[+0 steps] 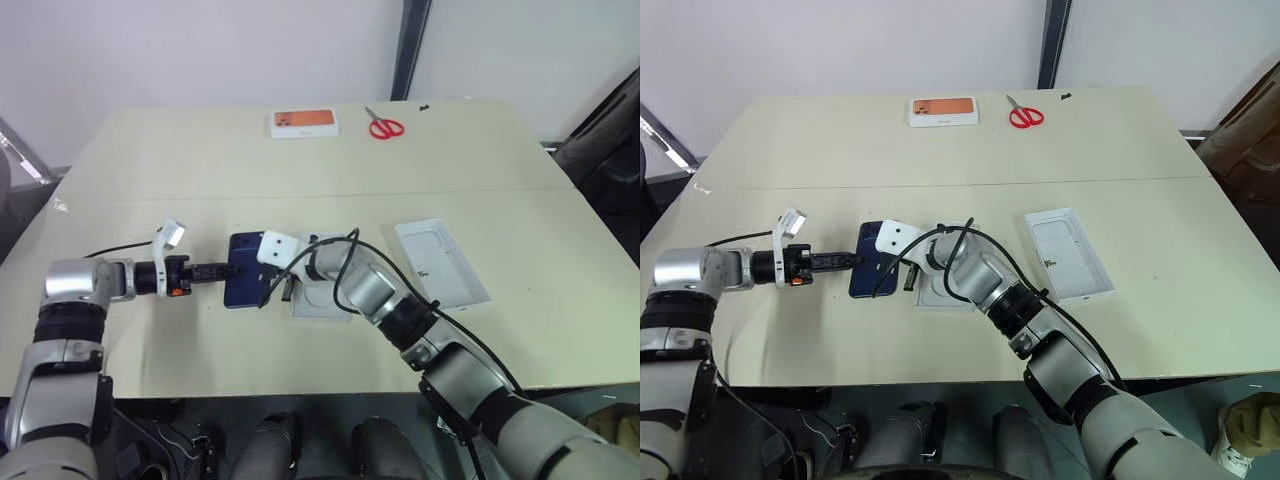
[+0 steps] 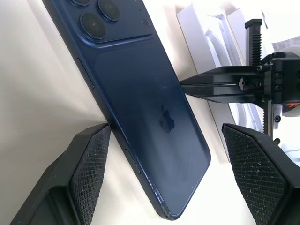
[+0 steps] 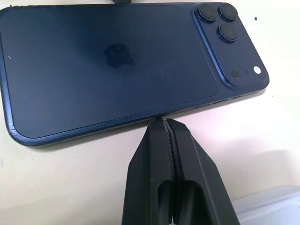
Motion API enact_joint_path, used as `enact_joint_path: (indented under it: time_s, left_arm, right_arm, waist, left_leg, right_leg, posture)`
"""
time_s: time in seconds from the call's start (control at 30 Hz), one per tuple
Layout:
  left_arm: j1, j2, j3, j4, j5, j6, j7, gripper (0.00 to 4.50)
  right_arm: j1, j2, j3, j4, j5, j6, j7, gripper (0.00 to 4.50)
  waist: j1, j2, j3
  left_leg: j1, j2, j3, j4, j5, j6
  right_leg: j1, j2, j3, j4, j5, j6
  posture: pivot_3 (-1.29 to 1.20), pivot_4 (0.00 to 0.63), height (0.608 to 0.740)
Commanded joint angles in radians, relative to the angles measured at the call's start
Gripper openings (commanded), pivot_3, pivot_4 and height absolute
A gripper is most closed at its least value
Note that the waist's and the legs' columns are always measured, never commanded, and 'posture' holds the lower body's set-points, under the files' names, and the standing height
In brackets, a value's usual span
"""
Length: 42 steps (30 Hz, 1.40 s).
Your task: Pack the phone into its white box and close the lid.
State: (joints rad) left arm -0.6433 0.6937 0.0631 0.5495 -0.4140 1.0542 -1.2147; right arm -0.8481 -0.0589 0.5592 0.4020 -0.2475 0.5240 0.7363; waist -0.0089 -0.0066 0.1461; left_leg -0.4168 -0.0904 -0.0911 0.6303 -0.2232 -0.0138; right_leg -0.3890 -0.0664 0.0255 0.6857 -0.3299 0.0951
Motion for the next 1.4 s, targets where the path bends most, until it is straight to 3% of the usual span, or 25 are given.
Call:
enact_joint_path:
  time_s: [0.03, 0.43, 0.87, 1.2, 1.4]
  left_arm:
    - [0.011, -0.080, -0.050, 0.001, -0.007, 0.024, 0.033, 4.00]
    - [-0.009, -0.113, 0.047, -0.081, -0.094, 0.143, 0.073, 4.00]
    - [0.046, -0.150, 0.028, -0.254, -0.087, 0.128, 0.159, 4.00]
    - [0.040, -0.082, 0.101, -0.138, -0.120, 0.088, 0.167, 4.00]
    - [0.041, -0.088, 0.172, -0.115, -0.180, 0.116, 0.206, 4.00]
  right_arm:
    - [0.000, 0.016, 0.013, -0.027, 0.006, -0.023, 0.025, 0.03]
    - [0.005, 0.018, 0.009, -0.029, -0.002, -0.030, 0.046, 0.03]
    - [0.005, 0.022, -0.005, -0.014, -0.013, -0.038, 0.038, 0.03]
    - [0.010, 0.014, -0.006, -0.023, -0.014, -0.039, 0.037, 0.03]
    - [0.017, 0.015, -0.001, -0.027, -0.015, -0.039, 0.035, 0.03]
  waist:
    - [0.003, 0.000, 0.000]
    - [0.000, 0.000, 0.000]
    - [-0.017, -0.002, 0.001]
    - [-0.036, -0.002, 0.001]
    - [-0.036, -0.002, 0.001]
  left_leg:
    - [0.001, 0.000, 0.000, 0.000, -0.001, 0.001]
    - [0.001, 0.000, -0.001, 0.000, -0.001, 0.002]
    - [0.000, 0.001, 0.000, -0.003, 0.001, -0.002]
    - [0.000, 0.002, -0.001, -0.005, 0.002, -0.003]
    - [-0.001, 0.002, -0.001, -0.005, 0.002, -0.004]
  right_leg:
    - [0.001, 0.000, 0.000, 0.000, 0.000, 0.000]
    - [0.001, 0.000, 0.000, 0.000, 0.000, 0.000]
    - [-0.002, 0.001, 0.000, -0.001, 0.000, 0.000]
    - [-0.003, 0.002, 0.000, -0.001, 0.000, 0.000]
    - [-0.004, 0.002, 0.000, -0.001, 0.000, 0.000]
  posture:
    - [0.00, 0.150, 0.734]
    - [0.00, 0.150, 0.734]
    - [0.00, 0.150, 0.734]
    - [0.00, 0.150, 0.734]
    - [0.00, 0.150, 0.734]
